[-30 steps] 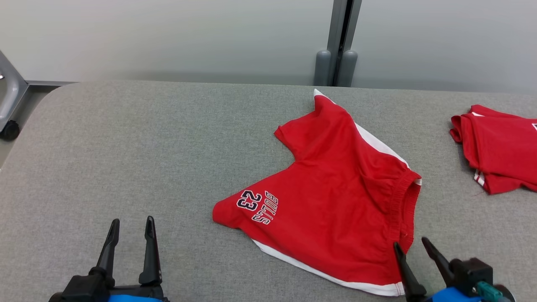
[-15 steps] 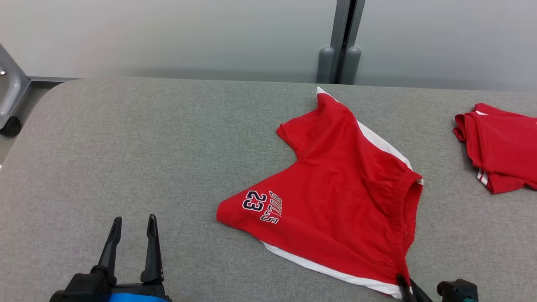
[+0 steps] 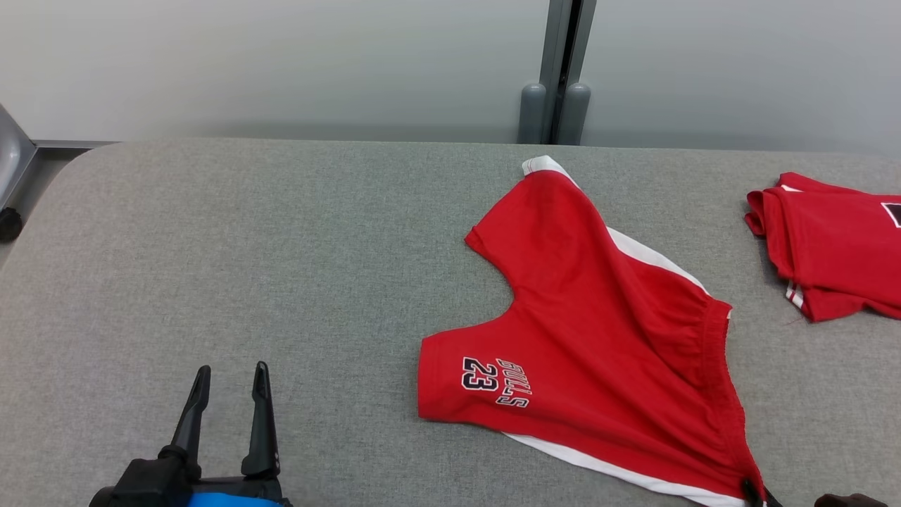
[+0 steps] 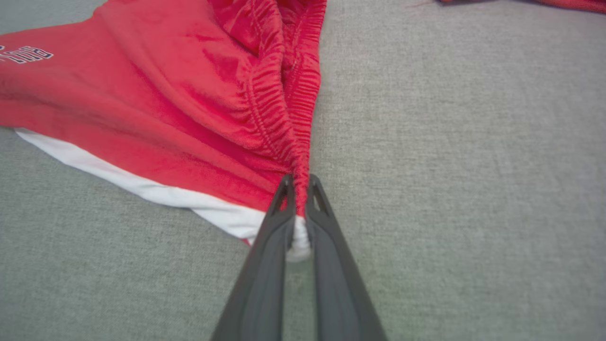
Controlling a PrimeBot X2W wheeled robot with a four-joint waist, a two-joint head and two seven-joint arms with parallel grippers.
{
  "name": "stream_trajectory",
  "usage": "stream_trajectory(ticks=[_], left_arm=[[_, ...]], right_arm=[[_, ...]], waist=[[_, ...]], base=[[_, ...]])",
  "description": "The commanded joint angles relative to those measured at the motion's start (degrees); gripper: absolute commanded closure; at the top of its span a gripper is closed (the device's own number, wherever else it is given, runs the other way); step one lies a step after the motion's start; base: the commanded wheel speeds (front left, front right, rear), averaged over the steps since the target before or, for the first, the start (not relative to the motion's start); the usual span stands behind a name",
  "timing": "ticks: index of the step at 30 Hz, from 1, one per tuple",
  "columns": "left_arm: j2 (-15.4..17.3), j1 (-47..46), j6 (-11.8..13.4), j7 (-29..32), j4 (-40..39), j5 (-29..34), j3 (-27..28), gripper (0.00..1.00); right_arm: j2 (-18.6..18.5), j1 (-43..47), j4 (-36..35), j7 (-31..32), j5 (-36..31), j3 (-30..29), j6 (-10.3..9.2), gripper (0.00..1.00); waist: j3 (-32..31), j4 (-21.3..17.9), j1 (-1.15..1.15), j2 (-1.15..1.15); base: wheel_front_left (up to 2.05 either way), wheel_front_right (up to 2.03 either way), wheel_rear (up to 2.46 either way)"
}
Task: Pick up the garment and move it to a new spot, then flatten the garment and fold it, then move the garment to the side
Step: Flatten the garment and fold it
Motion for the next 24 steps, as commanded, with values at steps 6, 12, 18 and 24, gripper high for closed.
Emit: stream_trajectory(ticks=[6, 12, 18, 24], left_arm=[[-0.1, 0.2, -0.1, -0.3, -0.1, -0.2, -0.2, 0.0], [0.0, 0.6, -0.1, -0.3, -0.1, 0.1, -0.3, 0.0], [0.3, 0.5, -0.1, -0.3, -0.2, 0.2, -1.0, 0.0], [0.5, 0.5, -0.1, -0.3, -0.2, 0.4, -2.2, 0.0]], right_arm=[[-0.7, 2.4, -1.2, 0.7, -0.3, -2.1, 0.0, 1.0], [-0.2, 1.6, -3.2, -2.0, -0.3, -1.8, 0.01, 0.0], [0.9, -0.2, -8.7, -9.1, -0.7, -0.6, 0.01, 0.0], [1.8, -2.3, -12.4, -14.3, 0.2, 2.1, 0.01, 0.0]], waist=[[-0.5, -0.3, 0.0, -0.01], [-0.9, -0.9, 0.0, -0.01], [-0.9, -1.4, 0.0, -0.01], [-0.8, -2.0, 0.0, -0.01]], base=[[0.0, 0.0, 0.0], [0.0, 0.0, 0.0], [0.0, 0.0, 0.0], [0.0, 0.0, 0.0]])
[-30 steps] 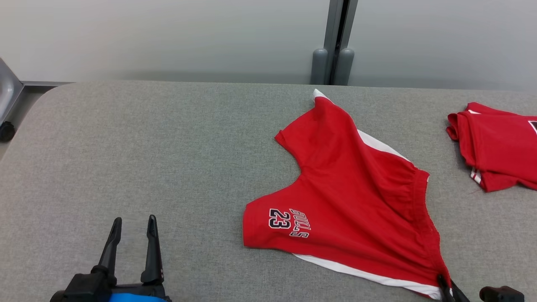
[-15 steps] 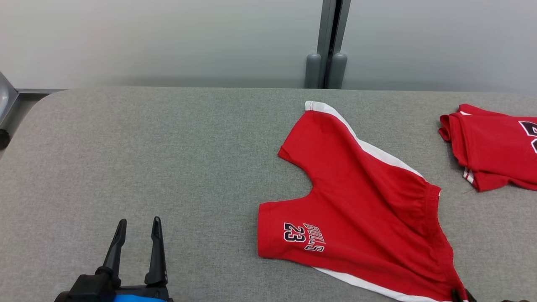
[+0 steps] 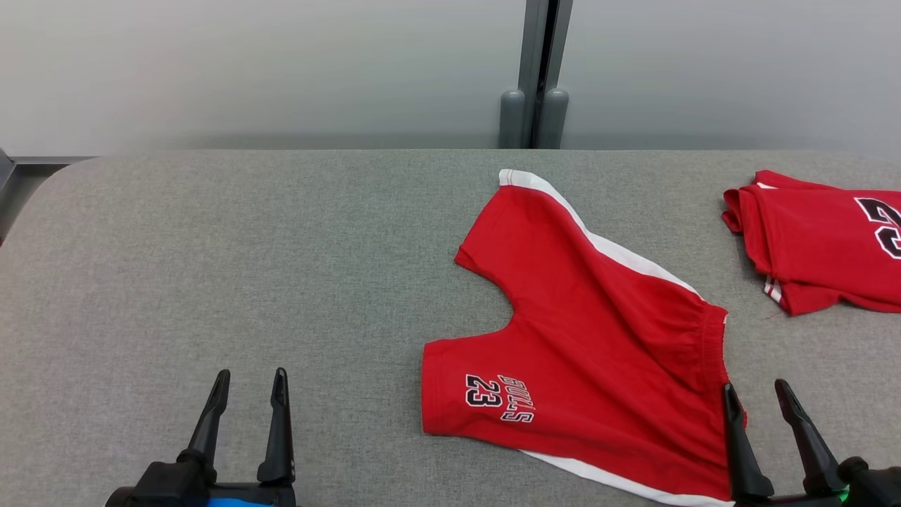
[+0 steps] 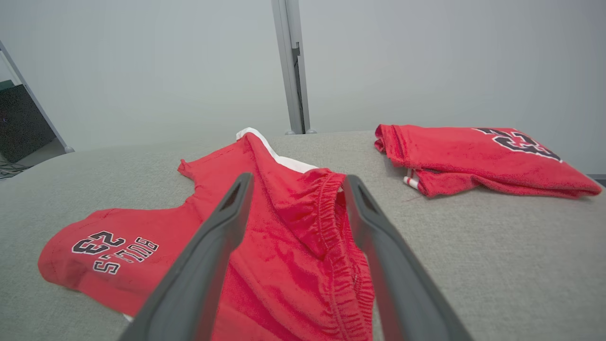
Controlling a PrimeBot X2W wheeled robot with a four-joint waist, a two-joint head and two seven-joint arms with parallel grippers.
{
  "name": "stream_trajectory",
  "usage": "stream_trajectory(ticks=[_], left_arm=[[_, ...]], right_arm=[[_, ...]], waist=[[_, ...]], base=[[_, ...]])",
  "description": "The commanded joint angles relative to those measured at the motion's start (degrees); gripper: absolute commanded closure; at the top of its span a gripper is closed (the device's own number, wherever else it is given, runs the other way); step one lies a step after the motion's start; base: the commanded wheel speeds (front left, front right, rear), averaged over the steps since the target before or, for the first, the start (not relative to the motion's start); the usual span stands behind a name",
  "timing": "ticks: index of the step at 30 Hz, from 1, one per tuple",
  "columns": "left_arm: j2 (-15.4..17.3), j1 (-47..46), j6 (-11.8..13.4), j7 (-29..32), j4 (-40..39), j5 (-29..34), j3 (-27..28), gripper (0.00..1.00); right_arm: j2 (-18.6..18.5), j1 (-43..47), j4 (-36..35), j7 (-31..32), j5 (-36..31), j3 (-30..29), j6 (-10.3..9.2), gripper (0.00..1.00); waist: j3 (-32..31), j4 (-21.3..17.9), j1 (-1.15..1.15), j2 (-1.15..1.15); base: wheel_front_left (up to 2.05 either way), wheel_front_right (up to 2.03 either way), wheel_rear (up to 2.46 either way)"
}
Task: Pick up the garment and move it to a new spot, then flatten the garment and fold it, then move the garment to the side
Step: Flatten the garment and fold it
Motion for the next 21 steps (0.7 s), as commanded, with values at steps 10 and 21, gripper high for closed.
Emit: stream_trajectory(ticks=[10, 21], left_arm=[[1.0, -1.1, -0.1, -0.3, 0.3, 0.3, -3.0, 0.0], [5.1, -5.3, -0.1, -0.3, 6.2, -1.6, -16.6, 0.0]], right_arm=[[1.4, -3.5, -0.8, -1.4, -0.4, 2.1, 0.02, 0.0], [1.4, -5.5, 0.1, -1.4, 0.6, 3.6, 0.02, 0.0]], waist=[[0.8, -1.0, 0.0, -0.01], [2.4, -3.3, 0.0, -0.01]], base=[[0.0, 0.0, 0.0], [0.0, 0.0, 0.0]])
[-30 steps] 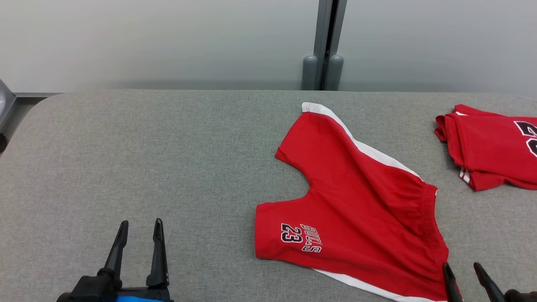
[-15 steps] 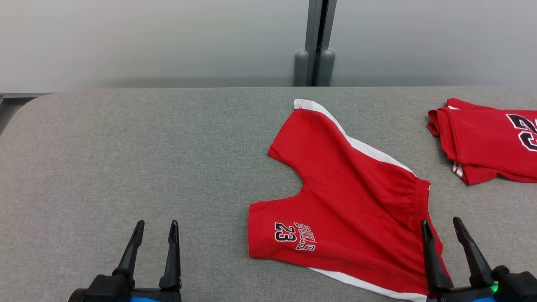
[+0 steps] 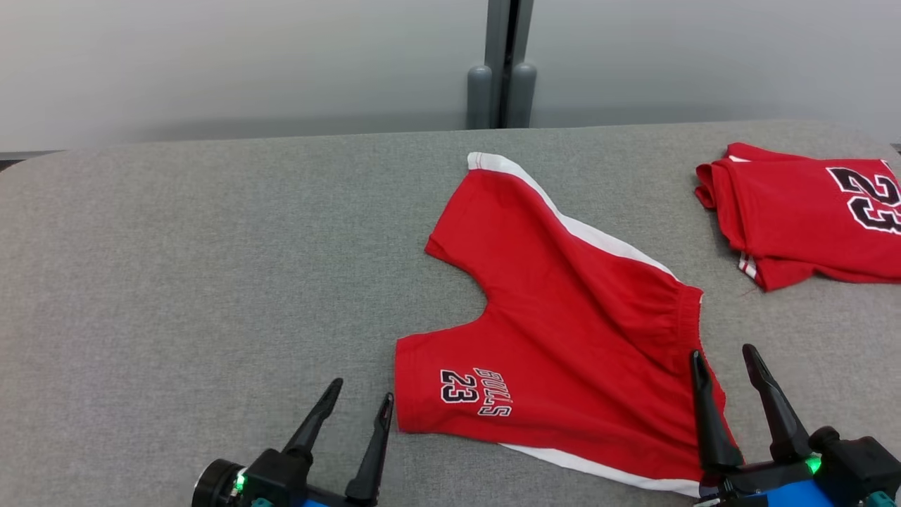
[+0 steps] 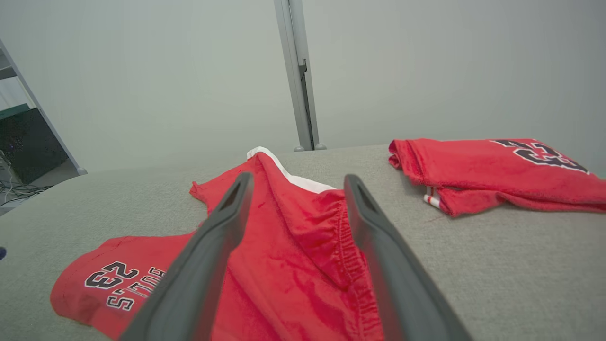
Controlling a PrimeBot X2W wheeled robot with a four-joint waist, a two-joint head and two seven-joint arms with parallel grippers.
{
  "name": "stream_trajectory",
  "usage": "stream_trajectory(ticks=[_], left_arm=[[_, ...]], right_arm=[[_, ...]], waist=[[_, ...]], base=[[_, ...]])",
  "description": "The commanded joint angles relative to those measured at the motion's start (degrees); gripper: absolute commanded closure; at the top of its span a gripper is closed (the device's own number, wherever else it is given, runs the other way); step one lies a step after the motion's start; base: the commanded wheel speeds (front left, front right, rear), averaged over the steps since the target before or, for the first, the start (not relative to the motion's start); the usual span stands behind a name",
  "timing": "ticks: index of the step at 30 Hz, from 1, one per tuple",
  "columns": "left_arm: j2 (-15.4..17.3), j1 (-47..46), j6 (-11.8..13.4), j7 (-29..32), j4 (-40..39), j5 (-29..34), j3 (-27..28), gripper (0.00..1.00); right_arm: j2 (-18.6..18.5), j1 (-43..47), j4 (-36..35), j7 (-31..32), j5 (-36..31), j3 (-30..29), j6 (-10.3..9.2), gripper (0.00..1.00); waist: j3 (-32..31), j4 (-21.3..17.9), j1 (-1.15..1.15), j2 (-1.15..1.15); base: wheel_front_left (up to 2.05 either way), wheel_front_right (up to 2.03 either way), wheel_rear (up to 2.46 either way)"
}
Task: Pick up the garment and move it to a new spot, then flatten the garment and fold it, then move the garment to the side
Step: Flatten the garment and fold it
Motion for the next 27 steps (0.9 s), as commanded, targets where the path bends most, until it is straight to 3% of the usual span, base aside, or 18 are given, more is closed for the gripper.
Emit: stream_trajectory(ticks=[1, 13, 20, 21, 23, 24, 27], left_arm=[[0.4, -1.4, -0.1, -0.3, 0.6, -0.3, -0.9, 0.0], [1.6, -5.4, -0.1, -0.3, 10.9, -5.0, -7.9, 0.0], [1.0, -8.0, -0.1, -0.3, 11.2, -6.1, -9.5, 0.0], [0.9, -8.4, -0.1, -0.3, 11.1, -6.4, -9.7, 0.42], [0.8, -9.1, -0.1, -0.3, 10.3, -6.6, -10.2, 0.86], [0.7, -9.2, -0.1, -0.3, 9.9, -6.7, -10.4, 1.0], [0.6, -9.3, -0.1, -0.3, 8.0, -7.0, -10.8, 1.0]], right_arm=[[0.0, -0.8, 0.0, -0.3, 0.2, -0.1, 0.02, 0.0], [0.0, -1.5, -0.1, -0.3, 0.7, 0.1, 0.02, 0.0], [0.0, -1.6, -0.4, -0.3, 0.7, 0.0, 0.02, 0.0], [0.0, -1.5, -0.3, -0.3, 0.7, -0.1, 0.02, 0.0], [0.0, -1.3, -0.2, -0.3, 0.7, -0.2, 0.02, 0.0], [0.0, -1.1, -0.1, -0.3, 0.7, -0.3, 0.02, 0.0], [0.0, -0.6, 0.1, -0.3, 0.8, -0.3, 0.02, 0.0]], waist=[[0.1, -0.4, 0.0, 0.0], [2.5, -4.4, 0.0, 0.0], [3.5, -5.1, 0.0, 0.0], [3.5, -5.1, 0.0, 0.0], [3.4, -4.9, 0.0, 0.0], [3.3, -4.7, 0.0, 0.0], [2.6, -3.8, 0.0, 0.0]], base=[[0.0, 0.0, 0.0], [0.0, 0.0, 0.0], [0.0, 0.0, 0.0], [0.0, 0.0, 0.0], [0.0, 0.0, 0.0], [0.0, 0.0, 0.0], [0.0, 0.0, 0.0]])
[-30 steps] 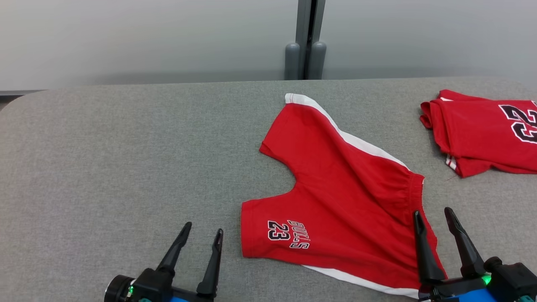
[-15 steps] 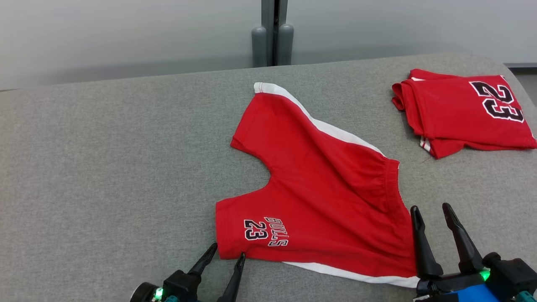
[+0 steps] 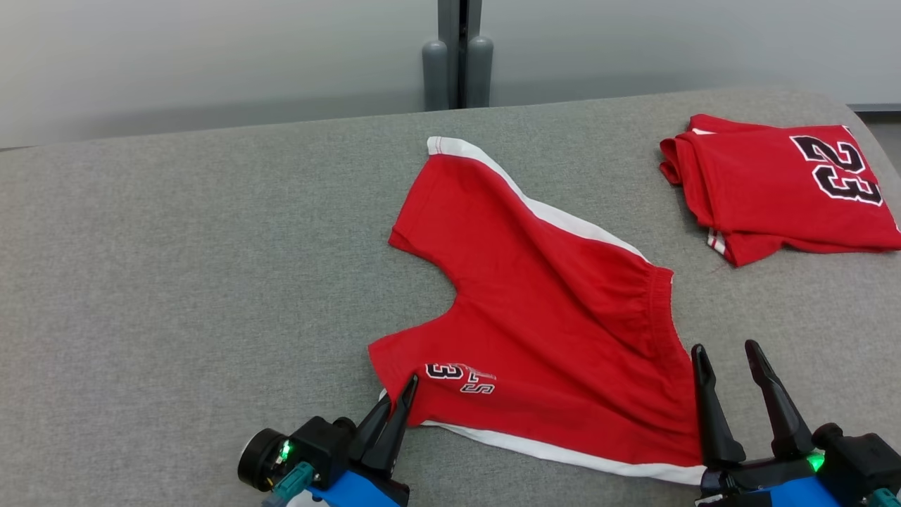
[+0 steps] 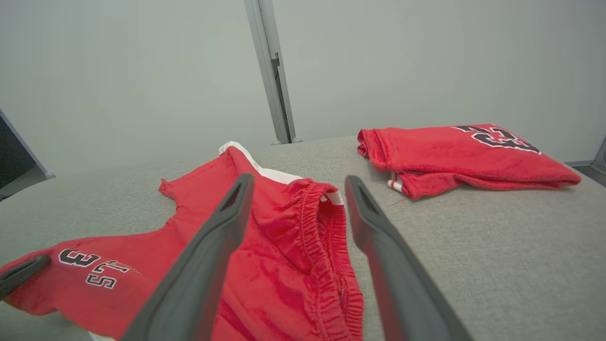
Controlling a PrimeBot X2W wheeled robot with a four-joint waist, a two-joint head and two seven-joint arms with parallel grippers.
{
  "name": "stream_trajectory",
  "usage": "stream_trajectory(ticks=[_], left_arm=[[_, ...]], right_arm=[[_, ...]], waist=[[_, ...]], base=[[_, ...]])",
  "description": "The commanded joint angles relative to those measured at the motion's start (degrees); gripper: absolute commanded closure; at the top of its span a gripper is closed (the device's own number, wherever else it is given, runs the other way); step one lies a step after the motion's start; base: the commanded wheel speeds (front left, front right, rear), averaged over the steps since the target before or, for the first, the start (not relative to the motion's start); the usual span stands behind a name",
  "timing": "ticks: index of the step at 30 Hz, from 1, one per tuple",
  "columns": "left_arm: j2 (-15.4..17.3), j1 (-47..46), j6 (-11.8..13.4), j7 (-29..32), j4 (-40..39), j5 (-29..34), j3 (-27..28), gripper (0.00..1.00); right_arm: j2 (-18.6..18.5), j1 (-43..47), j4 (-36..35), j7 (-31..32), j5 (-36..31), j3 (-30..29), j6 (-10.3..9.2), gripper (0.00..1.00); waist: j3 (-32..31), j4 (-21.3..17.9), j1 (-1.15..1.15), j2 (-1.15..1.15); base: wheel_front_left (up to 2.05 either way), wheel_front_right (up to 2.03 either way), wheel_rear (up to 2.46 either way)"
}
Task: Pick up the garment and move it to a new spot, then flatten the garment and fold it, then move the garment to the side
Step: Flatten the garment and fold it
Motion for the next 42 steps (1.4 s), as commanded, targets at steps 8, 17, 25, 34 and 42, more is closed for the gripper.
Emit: stream_trajectory(ticks=[8, 17, 25, 34, 42], left_arm=[[1.4, 2.4, -0.1, -0.3, -6.8, -1.3, 0.6, 1.0], [5.2, 9.2, -0.1, -0.3, -11.9, -1.5, 1.7, 1.0], [6.9, 14.2, -0.1, -0.3, -11.9, -2.3, -0.7, 1.0], [5.2, 8.1, -0.1, -0.3, -7.7, -3.6, -1.2, 1.0], [5.4, 2.1, -0.1, -0.3, -2.5, -5.1, 1.3, 1.0]], right_arm=[[-0.1, 1.4, 1.0, -0.3, 0.4, 0.1, 0.02, 0.0], [0.0, 1.9, 2.3, -0.3, 0.5, 0.0, 0.02, 0.0], [-0.1, 1.5, 4.0, -0.3, 0.7, 0.8, 0.02, 0.0], [-0.1, 0.3, 5.7, -0.3, -0.6, 0.8, 0.02, 0.0], [-0.6, -0.5, 6.8, -0.3, -1.0, -0.2, 0.02, 0.0]], waist=[[-2.2, 4.1, 0.0, 0.0], [-3.0, 8.0, 0.0, 0.0], [-2.7, 8.7, 0.0, 0.0], [-1.4, 6.2, 0.0, 0.0], [0.1, 3.6, 0.0, 0.0]], base=[[0.0, 0.0, 0.0], [0.0, 0.0, 0.0], [0.0, 0.0, 0.0], [0.0, 0.0, 0.0], [0.0, 0.0, 0.0]])
